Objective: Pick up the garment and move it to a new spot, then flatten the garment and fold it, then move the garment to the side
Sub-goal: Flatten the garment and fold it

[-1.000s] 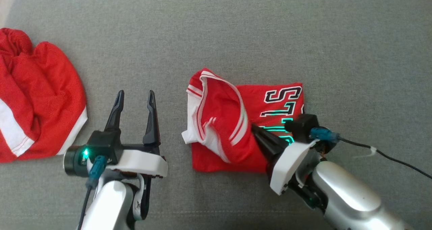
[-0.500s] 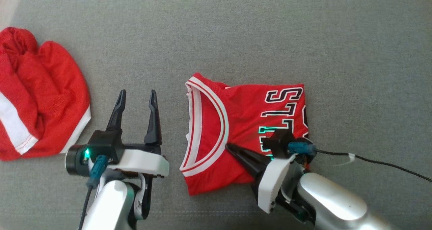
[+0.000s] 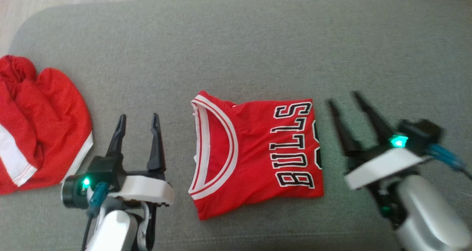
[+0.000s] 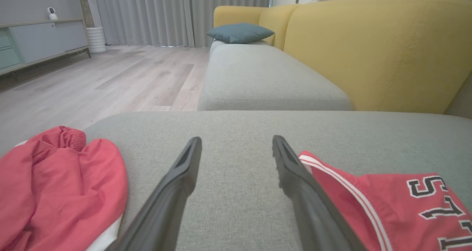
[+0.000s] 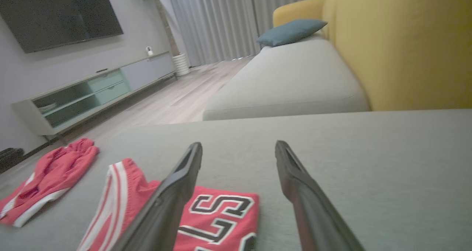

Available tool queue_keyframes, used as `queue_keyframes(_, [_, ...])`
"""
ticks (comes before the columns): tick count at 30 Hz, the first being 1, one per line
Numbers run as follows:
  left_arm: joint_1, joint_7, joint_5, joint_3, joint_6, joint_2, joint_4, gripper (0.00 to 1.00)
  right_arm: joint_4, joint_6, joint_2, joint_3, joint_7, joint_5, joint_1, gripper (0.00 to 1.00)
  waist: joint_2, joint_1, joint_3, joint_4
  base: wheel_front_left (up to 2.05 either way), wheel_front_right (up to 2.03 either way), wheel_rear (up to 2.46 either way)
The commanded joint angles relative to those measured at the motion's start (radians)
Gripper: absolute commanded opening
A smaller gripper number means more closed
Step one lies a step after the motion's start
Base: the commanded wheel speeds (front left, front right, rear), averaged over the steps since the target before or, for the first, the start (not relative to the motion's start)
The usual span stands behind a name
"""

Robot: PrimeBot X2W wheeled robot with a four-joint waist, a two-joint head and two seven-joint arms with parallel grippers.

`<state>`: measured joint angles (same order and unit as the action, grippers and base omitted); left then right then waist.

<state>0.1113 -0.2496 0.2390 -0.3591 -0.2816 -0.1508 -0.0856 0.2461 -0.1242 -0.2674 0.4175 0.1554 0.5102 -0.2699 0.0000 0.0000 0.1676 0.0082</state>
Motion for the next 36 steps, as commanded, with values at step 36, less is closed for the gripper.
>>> queue_keyframes(36, [-0.162, 0.032, -0.003, 0.07, -0.039, -0.117, 0.075, 1.0, -0.467, -0.007, 0.168, -0.428, -0.277, -0.281, 0.436, 1.0, 0.0, 0.0, -0.179, -0.04, 0.0, 0.0, 0.0])
